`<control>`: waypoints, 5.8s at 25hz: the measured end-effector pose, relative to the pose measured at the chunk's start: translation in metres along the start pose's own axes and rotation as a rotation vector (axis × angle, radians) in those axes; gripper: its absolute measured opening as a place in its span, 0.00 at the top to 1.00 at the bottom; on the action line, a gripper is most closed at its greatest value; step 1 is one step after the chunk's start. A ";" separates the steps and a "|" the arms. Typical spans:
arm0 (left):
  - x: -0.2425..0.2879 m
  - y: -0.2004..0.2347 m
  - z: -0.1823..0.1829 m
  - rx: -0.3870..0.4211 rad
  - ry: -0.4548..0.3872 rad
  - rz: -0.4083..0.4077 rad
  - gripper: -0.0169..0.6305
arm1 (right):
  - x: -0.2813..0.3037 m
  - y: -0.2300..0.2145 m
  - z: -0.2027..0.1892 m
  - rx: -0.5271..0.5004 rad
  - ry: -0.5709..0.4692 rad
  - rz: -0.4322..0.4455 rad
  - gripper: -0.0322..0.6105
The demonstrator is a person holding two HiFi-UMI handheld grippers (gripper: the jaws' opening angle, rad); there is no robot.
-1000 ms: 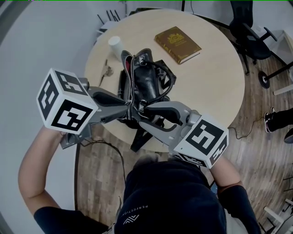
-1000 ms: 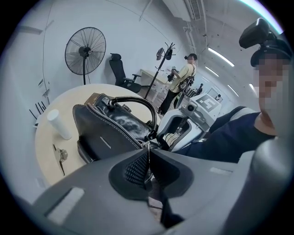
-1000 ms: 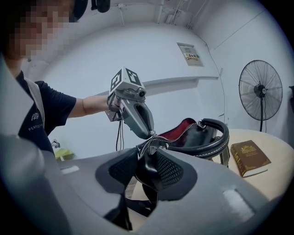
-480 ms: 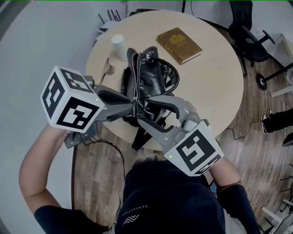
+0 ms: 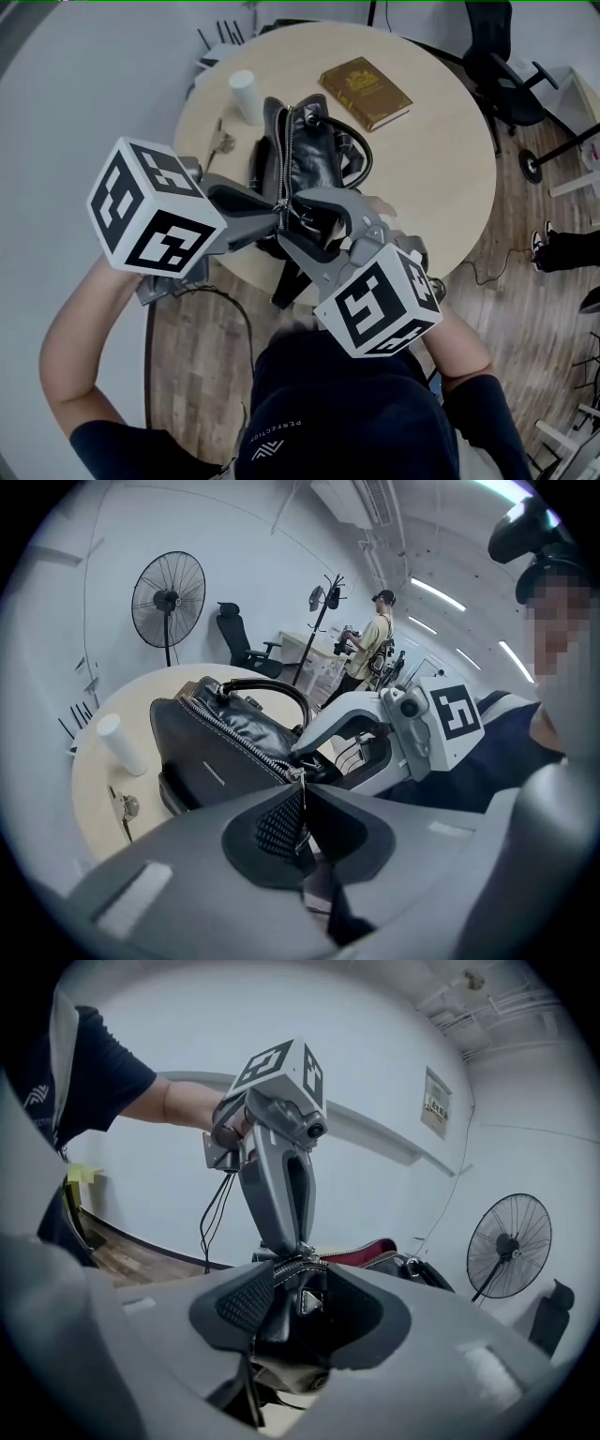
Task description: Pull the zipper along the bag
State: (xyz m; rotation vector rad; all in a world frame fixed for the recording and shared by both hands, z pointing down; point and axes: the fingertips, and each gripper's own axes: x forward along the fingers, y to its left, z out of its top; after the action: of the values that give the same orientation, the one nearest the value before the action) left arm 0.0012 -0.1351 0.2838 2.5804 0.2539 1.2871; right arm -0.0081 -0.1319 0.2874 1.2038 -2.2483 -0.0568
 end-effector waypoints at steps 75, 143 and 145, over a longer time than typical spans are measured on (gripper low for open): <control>-0.005 -0.008 -0.003 -0.825 -0.379 -0.025 0.95 | -0.010 0.009 -0.006 -0.125 -0.080 0.114 0.71; -0.003 0.001 0.018 -0.878 -0.521 -0.041 0.94 | -0.038 0.026 -0.035 -0.219 -0.075 0.212 0.74; -0.002 0.002 0.019 -0.862 -0.511 -0.047 0.94 | -0.038 0.026 -0.034 -0.215 -0.065 0.206 0.74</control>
State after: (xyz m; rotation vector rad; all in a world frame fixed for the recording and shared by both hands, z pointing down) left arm 0.0158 -0.1403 0.2719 2.0059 -0.2809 0.4907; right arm 0.0061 -0.0791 0.3055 0.8658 -2.3410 -0.2542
